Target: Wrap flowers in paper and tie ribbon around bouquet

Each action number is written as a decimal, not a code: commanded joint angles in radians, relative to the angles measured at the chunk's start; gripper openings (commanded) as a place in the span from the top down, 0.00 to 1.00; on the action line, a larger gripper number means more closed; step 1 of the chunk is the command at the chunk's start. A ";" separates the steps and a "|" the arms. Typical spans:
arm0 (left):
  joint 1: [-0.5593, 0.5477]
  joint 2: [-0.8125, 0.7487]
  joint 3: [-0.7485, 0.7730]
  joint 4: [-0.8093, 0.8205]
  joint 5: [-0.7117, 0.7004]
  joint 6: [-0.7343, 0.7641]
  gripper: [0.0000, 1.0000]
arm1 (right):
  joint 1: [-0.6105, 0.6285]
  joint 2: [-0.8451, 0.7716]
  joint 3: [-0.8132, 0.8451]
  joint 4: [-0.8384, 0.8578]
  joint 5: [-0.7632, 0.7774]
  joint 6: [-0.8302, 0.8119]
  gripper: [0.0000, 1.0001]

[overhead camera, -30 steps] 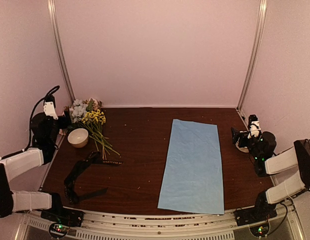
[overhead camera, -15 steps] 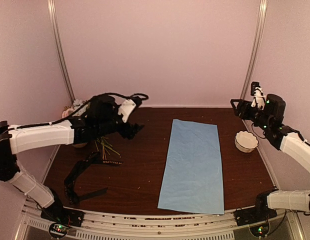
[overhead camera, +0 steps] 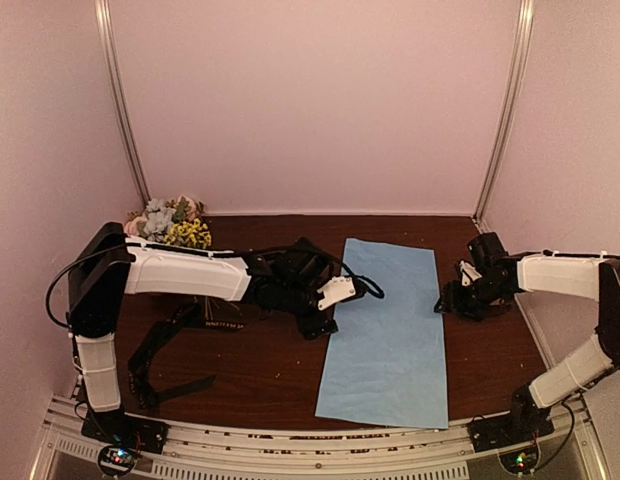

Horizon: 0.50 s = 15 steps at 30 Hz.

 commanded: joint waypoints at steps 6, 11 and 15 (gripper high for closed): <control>-0.014 0.106 0.080 -0.067 0.079 0.030 0.23 | 0.004 0.170 0.000 0.097 -0.172 0.052 0.48; -0.015 0.144 0.095 -0.075 0.069 0.021 0.25 | 0.004 0.136 -0.021 0.147 -0.208 0.075 0.57; -0.015 0.158 0.086 -0.067 0.062 0.028 0.26 | 0.009 0.098 -0.033 0.161 -0.210 0.080 0.63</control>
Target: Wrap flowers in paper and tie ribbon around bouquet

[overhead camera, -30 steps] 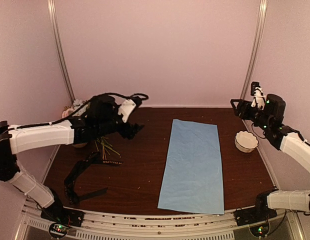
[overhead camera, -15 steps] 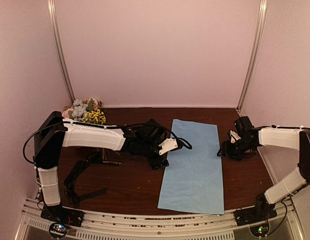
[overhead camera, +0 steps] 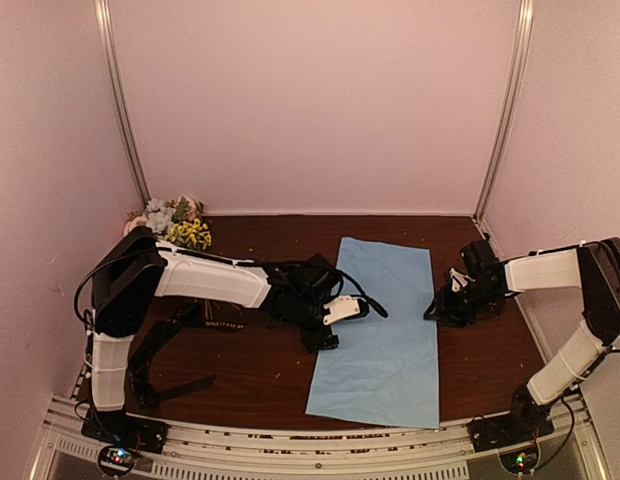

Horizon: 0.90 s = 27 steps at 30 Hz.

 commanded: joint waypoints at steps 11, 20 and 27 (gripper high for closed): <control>-0.002 0.044 -0.003 0.033 0.027 0.024 0.27 | 0.041 -0.071 -0.058 0.189 -0.148 0.078 0.71; -0.002 0.040 -0.026 0.045 0.028 0.021 0.27 | 0.015 -0.084 -0.006 0.023 0.120 0.054 0.55; 0.001 0.041 -0.028 0.052 0.032 0.023 0.28 | 0.010 0.026 -0.019 0.103 0.013 0.070 0.53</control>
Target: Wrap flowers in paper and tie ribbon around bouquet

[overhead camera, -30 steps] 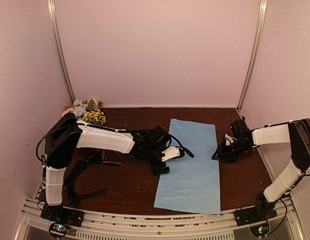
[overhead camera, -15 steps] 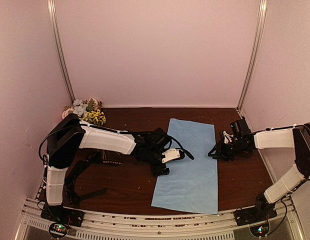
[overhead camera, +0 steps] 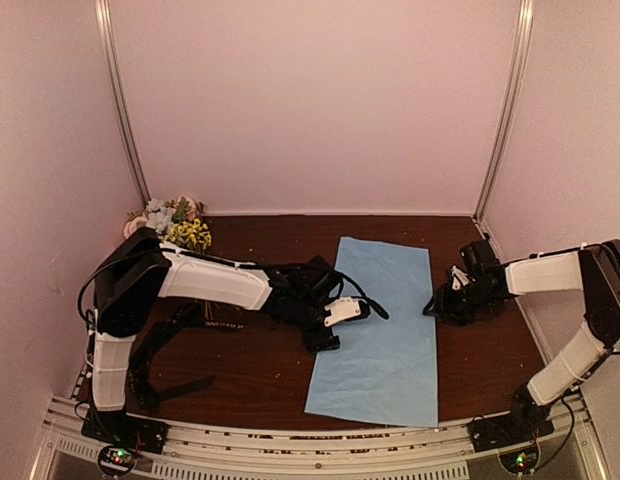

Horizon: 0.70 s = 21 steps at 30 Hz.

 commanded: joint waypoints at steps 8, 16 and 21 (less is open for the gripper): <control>0.004 0.027 -0.018 0.013 0.023 0.014 0.29 | 0.003 0.030 0.007 0.061 -0.058 0.023 0.63; 0.006 0.034 -0.013 0.013 0.026 0.014 0.32 | 0.025 -0.008 0.008 0.070 -0.066 0.010 0.68; 0.007 0.038 -0.011 0.013 0.030 0.015 0.33 | 0.040 -0.038 -0.004 0.124 -0.114 0.030 0.71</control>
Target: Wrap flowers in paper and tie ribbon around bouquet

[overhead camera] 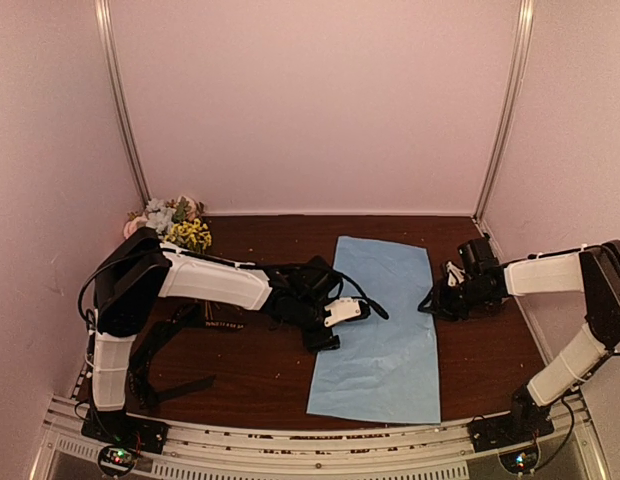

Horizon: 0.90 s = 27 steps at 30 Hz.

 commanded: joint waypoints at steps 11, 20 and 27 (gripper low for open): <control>0.008 0.049 -0.002 0.011 0.015 0.011 0.40 | 0.056 -0.038 -0.041 0.283 -0.222 0.140 0.71; 0.014 0.048 -0.003 0.011 0.026 0.008 0.41 | 0.094 -0.045 -0.003 0.189 -0.147 0.095 1.00; 0.023 -0.043 -0.076 0.104 -0.008 0.000 0.34 | 0.102 -0.117 0.009 0.135 -0.062 0.100 1.00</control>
